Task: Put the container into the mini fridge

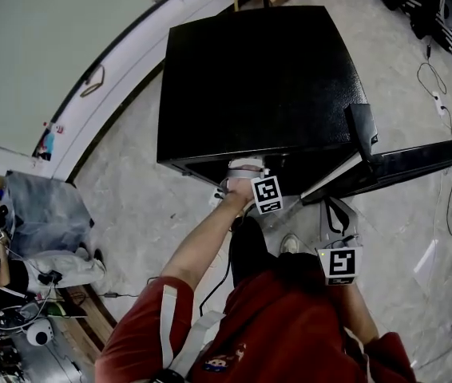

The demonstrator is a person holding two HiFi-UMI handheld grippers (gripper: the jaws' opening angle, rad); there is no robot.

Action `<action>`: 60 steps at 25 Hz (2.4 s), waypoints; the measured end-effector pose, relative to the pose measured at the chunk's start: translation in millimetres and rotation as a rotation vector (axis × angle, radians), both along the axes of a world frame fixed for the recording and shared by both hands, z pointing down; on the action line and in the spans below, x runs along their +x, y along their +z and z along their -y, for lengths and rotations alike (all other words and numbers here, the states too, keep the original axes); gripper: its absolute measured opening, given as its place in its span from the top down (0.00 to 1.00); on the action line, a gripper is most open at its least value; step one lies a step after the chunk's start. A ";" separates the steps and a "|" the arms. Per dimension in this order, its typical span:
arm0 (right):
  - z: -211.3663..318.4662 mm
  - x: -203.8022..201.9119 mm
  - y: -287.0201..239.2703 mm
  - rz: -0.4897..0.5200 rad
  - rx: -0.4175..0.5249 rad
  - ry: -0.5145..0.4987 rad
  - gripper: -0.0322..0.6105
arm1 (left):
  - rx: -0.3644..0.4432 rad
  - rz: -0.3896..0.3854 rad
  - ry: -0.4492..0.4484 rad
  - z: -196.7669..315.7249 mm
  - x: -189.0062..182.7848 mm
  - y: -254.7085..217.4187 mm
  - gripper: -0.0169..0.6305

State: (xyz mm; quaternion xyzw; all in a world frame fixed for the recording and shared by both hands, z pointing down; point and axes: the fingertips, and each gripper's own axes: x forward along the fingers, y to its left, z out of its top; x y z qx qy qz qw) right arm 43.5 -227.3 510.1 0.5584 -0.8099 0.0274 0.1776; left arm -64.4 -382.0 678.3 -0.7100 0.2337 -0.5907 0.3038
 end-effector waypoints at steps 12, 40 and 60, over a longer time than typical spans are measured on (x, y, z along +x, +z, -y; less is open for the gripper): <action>3.7 -3.3 -3.6 0.054 0.020 -0.051 0.95 | -0.012 0.007 -0.055 -43.5 -16.1 -13.2 0.68; 5.2 -33.4 0.5 0.080 0.015 -0.190 0.95 | 0.110 -0.450 -0.523 -169.5 -87.5 -120.0 0.69; -2.7 -54.3 -21.9 0.068 0.059 -0.242 0.95 | 0.164 -1.319 -0.775 -196.3 -107.9 -184.6 0.70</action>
